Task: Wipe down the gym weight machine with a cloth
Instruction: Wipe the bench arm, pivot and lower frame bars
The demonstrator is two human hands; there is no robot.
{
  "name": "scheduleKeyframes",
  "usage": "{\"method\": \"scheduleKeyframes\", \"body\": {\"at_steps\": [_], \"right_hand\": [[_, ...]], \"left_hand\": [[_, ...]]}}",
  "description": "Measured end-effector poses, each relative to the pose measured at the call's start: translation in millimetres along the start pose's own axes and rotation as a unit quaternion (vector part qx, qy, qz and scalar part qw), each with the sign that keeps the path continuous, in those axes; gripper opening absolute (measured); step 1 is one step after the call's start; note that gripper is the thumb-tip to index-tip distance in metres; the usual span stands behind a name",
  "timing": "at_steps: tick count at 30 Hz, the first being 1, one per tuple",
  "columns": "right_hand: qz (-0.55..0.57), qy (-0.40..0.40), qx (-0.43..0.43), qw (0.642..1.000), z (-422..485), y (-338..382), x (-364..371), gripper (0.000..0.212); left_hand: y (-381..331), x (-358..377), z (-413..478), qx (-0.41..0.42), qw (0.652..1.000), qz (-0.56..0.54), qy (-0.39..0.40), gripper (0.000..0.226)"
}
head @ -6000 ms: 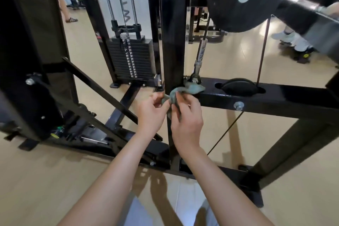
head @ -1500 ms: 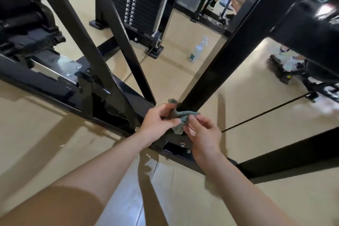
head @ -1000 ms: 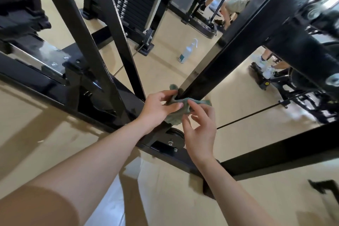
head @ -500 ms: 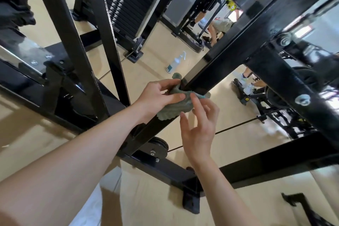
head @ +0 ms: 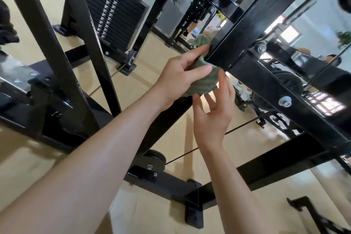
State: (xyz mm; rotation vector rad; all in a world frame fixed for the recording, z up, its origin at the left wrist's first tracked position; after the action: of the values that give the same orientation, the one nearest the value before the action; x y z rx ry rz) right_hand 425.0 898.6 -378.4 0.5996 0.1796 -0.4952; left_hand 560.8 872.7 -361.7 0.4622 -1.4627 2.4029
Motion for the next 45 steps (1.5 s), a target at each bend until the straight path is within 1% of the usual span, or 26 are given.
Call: {"method": "scheduleKeyframes", "body": {"at_steps": [3,6,8,13,15,17,22,24,26,28,29,31,33,35,37,38,39,40,41,42,43,44,45], "right_hand": [[0.021,0.021,0.006,1.000,1,-1,-5,0.071],[0.001,0.008,0.025,1.000,-12,-7,-6,0.062],[-0.011,0.004,0.065,0.998,-28,-13,-5,0.053],[-0.019,0.028,0.164,0.986,-64,-27,2,0.036],[-0.010,0.029,0.211,0.977,-72,-29,6,0.027],[-0.015,0.041,0.254,0.966,-82,-35,10,0.020],[-0.044,0.085,0.346,0.933,-112,-63,21,0.015],[-0.041,0.110,0.385,0.915,-125,-73,24,0.014],[-0.034,0.150,0.417,0.896,-137,-83,26,0.016],[-0.023,0.228,0.439,0.869,-147,-90,24,0.020],[-0.021,0.276,0.439,0.855,-150,-94,23,0.024],[-0.031,0.355,0.430,0.829,-156,-105,16,0.033],[-0.043,0.383,0.444,0.809,-162,-120,4,0.032],[-0.039,0.379,0.490,0.784,-173,-135,-12,0.019],[-0.011,0.339,0.564,0.753,-190,-146,-28,0.007],[0.021,0.317,0.607,0.729,-201,-150,-35,0.007],[0.070,0.303,0.645,0.698,-211,-152,-41,0.011],[0.121,0.295,0.672,0.668,-221,-154,-46,0.017],[0.161,0.286,0.686,0.650,-228,-156,-52,0.025],[0.186,0.271,0.693,0.642,-234,-159,-57,0.029],[0.195,0.245,0.700,0.642,-237,-165,-62,0.030],[0.190,0.212,0.706,0.648,-239,-172,-67,0.028],[0.173,0.181,0.712,0.656,-241,-180,-72,0.025]], "left_hand": [[2,-5,-4,-0.008,1.000,-0.002,0.014,0.056],[17,-19,-10,-0.024,0.998,0.053,0.014,0.055],[31,-30,-17,-0.047,0.994,0.099,0.001,0.054],[65,-55,-45,-0.120,0.974,0.191,-0.034,0.055],[75,-60,-61,-0.140,0.958,0.243,-0.058,0.050],[87,-63,-79,-0.161,0.937,0.301,-0.079,0.039],[122,-75,-114,-0.222,0.862,0.440,-0.119,0.022],[128,-76,-122,-0.246,0.843,0.459,-0.139,0.014],[137,-77,-129,-0.280,0.828,0.453,-0.174,0.008],[149,-78,-138,-0.332,0.815,0.439,-0.181,0.013],[158,-78,-141,-0.362,0.811,0.431,-0.160,0.013],[172,-74,-149,-0.399,0.805,0.429,-0.094,0.009],[180,-63,-156,-0.411,0.796,0.441,-0.039,0.017],[187,-49,-163,-0.419,0.797,0.435,-0.018,0.012],[196,-36,-170,-0.435,0.807,0.398,-0.039,0.006],[202,-29,-173,-0.444,0.812,0.376,-0.055,0.006],[209,-22,-174,-0.454,0.815,0.355,-0.064,0.009],[215,-14,-175,-0.468,0.818,0.329,-0.062,0.014],[219,-7,-174,-0.485,0.821,0.297,-0.053,0.020],[223,0,-173,-0.501,0.823,0.266,-0.044,0.025],[225,6,-172,-0.511,0.824,0.243,-0.034,0.028],[226,9,-171,-0.504,0.827,0.246,-0.013,0.028],[227,11,-170,-0.471,0.834,0.287,0.024,0.028]]}}
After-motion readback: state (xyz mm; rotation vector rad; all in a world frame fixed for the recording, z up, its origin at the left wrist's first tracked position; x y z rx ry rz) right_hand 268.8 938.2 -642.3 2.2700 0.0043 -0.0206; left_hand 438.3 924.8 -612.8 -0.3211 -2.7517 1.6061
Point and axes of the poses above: each hand's wrist, its own z-axis towards the middle knuckle, its own x-axis out of the palm, y = z × x, the point moved 1 cm from there along z, towards the middle knuckle, and after that the axes turned 5 degrees about -y, right-handed, at the moved point
